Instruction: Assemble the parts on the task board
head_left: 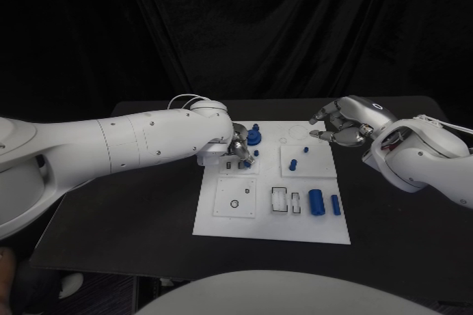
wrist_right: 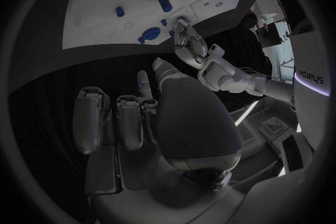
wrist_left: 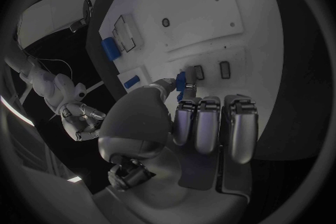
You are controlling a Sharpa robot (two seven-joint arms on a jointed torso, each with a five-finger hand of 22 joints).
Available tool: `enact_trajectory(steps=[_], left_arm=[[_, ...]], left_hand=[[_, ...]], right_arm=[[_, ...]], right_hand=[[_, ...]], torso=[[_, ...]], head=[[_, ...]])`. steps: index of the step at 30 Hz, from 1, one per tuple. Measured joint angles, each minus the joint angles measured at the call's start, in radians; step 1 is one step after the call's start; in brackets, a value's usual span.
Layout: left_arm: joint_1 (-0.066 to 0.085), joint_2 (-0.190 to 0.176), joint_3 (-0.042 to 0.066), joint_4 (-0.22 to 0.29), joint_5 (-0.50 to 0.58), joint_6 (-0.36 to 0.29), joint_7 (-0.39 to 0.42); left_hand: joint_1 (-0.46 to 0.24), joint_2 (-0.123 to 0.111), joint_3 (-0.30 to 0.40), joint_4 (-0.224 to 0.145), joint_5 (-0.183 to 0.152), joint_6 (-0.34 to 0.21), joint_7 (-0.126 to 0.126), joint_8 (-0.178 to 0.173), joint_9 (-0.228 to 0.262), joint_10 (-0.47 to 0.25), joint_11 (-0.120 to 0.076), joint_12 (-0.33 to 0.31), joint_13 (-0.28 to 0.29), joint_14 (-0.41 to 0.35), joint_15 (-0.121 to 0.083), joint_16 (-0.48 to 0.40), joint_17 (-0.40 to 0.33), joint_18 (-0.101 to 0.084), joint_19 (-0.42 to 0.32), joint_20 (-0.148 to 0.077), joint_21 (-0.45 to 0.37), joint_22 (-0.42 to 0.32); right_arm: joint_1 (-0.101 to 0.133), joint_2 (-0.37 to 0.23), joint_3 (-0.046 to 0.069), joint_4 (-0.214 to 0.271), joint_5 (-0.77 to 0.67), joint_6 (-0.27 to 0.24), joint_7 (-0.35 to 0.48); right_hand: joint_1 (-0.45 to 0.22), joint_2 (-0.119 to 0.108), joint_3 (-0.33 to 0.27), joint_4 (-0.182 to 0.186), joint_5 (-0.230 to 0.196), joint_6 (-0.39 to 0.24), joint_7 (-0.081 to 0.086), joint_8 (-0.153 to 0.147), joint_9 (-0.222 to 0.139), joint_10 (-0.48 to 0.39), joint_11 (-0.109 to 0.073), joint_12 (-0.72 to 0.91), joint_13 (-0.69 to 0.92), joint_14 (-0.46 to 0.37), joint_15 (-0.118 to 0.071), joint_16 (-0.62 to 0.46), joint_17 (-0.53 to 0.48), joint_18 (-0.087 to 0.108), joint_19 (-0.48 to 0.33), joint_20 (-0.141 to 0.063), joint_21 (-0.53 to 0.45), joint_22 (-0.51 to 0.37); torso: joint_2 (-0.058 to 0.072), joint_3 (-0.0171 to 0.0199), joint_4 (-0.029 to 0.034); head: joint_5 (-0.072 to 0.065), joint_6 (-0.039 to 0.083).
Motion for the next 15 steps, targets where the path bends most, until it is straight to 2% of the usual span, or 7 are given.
enact_trajectory(steps=[6,15], left_arm=[[0.0,-0.013,0.0,0.016,0.0,-0.003,-0.005],[0.0,-0.046,0.0,0.039,0.0,-0.012,-0.016]], left_hand=[[-0.015,-0.015,0.043,-0.01,0.014,0.005,-0.001,0.0,0.017,0.004,-0.004,0.0,0.0,-0.003,-0.004,0.0,0.0,0.0,-0.002,-0.002,0.0,0.0],[-0.027,-0.027,0.061,-0.011,0.015,0.009,-0.004,0.0,0.028,0.004,-0.004,0.0,0.0,-0.003,-0.004,0.0,0.0,0.0,0.002,-0.005,0.0,0.0]], right_arm=[[0.0,-0.002,0.0,-0.001,0.0,0.006,-0.005],[-0.001,-0.001,0.0,-0.004,0.0,0.016,-0.011]], right_hand=[[0.0,0.0,0.0,0.0,0.0,0.0,0.0,0.0,-0.001,0.0,0.0,-0.006,0.0,0.0,0.0,-0.004,0.0,0.0,0.0,0.0,0.0,0.0],[-0.004,0.004,0.0,0.0,0.0,0.0,0.0,0.0,-0.001,0.0,0.0,-0.006,0.0,0.0,0.0,-0.004,0.0,0.0,0.0,0.0,-0.004,0.0]], torso=[[-0.001,0.0,0.001],[-0.002,0.0004,0.0016]], head=[[0.001,0.0],[0.004,0.0]])
